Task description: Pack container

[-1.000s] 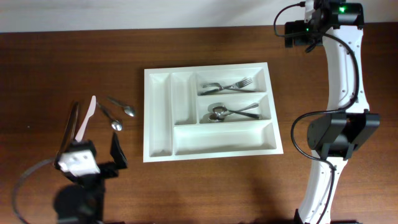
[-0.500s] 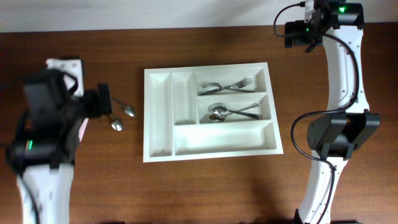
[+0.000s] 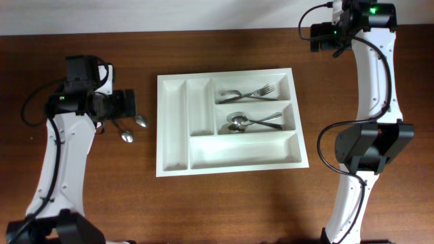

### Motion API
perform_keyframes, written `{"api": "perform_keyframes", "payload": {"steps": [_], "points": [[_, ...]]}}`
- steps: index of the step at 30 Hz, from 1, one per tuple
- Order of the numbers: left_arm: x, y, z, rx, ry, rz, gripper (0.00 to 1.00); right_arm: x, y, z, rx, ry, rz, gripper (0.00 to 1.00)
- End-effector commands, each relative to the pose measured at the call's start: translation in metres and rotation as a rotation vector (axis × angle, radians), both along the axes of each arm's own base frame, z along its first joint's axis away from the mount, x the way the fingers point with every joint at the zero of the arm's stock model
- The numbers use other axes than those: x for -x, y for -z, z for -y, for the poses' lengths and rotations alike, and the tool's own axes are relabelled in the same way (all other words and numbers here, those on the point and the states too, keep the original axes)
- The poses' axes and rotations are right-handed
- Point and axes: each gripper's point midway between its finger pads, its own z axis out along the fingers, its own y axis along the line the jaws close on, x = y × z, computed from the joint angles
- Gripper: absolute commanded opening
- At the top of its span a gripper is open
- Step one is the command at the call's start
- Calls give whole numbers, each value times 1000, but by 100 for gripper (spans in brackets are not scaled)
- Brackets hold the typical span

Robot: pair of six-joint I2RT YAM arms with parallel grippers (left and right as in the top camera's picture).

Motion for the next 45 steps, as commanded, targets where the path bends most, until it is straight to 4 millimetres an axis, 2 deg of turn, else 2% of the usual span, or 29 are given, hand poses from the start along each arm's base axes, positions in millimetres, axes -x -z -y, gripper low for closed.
{"api": "perform_keyframes", "payload": {"steps": [1, 4, 6, 14, 15, 18, 23, 24, 27, 32, 37, 38, 40, 41, 43, 45], "points": [[1, 3, -26, 84, -287, 8, 99, 1, -11, 3, 6, 19, 24, 99], [5, 4, -42, 157, -461, 21, 99, 1, -11, 3, 6, 19, 24, 99], [6, 4, -49, 173, -507, 27, 99, 1, -11, 3, 6, 19, 24, 99], [6, 17, -52, 172, -521, -6, 99, 1, -11, 3, 6, 19, 24, 99], [6, 23, -52, 174, -526, -22, 100, 1, -11, 3, 6, 19, 24, 99], [5, 44, -53, 191, -574, -72, 93, 1, -11, 3, 6, 19, 24, 99], [4, 92, -51, 204, -604, -190, 89, 1, -11, 3, 6, 19, 24, 99], [4, 103, -50, 205, -604, -215, 84, 1, -11, 3, 6, 19, 24, 99], [1, 131, -43, 240, -596, -271, 78, 1, -11, 3, 6, 19, 24, 99], [-9, 161, -31, 319, -572, -304, 73, 1, -11, 3, 6, 19, 24, 99], [-12, 173, -30, 329, -568, -310, 68, 1, -11, 3, 6, 19, 24, 99], [-13, 174, -30, 331, -568, -307, 63, 1, -11, 3, 6, 19, 24, 99], [-15, 175, -29, 337, -565, -305, 46, 1, -11, 3, 6, 19, 24, 99], [-15, 176, -29, 337, -565, -306, 34, 1, -11, 3, 6, 19, 23, 99], [-15, 176, -29, 337, -566, -306, 19, 1, -11, 3, 6, 19, 24, 99], [-15, 176, -29, 337, -565, -306, 13, 1, -11, 3, 6, 19, 24, 99]]}}
